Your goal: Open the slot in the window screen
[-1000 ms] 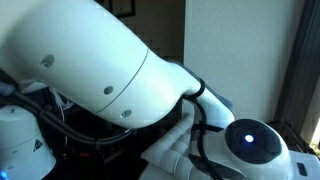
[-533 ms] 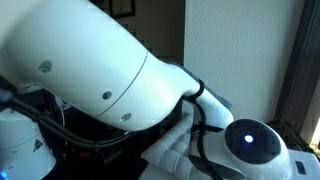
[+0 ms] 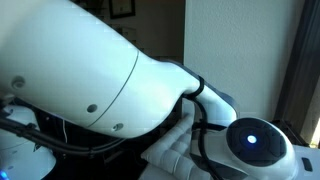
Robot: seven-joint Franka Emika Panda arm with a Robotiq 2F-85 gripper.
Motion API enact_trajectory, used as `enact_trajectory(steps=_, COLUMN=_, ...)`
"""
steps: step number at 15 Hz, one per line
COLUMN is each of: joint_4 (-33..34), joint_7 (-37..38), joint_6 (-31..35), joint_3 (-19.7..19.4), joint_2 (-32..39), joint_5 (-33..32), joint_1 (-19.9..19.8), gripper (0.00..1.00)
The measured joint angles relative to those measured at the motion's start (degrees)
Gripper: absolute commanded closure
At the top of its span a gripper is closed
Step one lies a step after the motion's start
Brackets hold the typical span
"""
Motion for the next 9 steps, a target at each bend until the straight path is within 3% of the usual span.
enact_trajectory(steps=9, joint_4=-0.5, joint_7=-0.5, joint_6=-4.4, joint_3=5.2, joint_2=3.6, joint_5=-4.8, joint_1=-5.0, gripper=1.00)
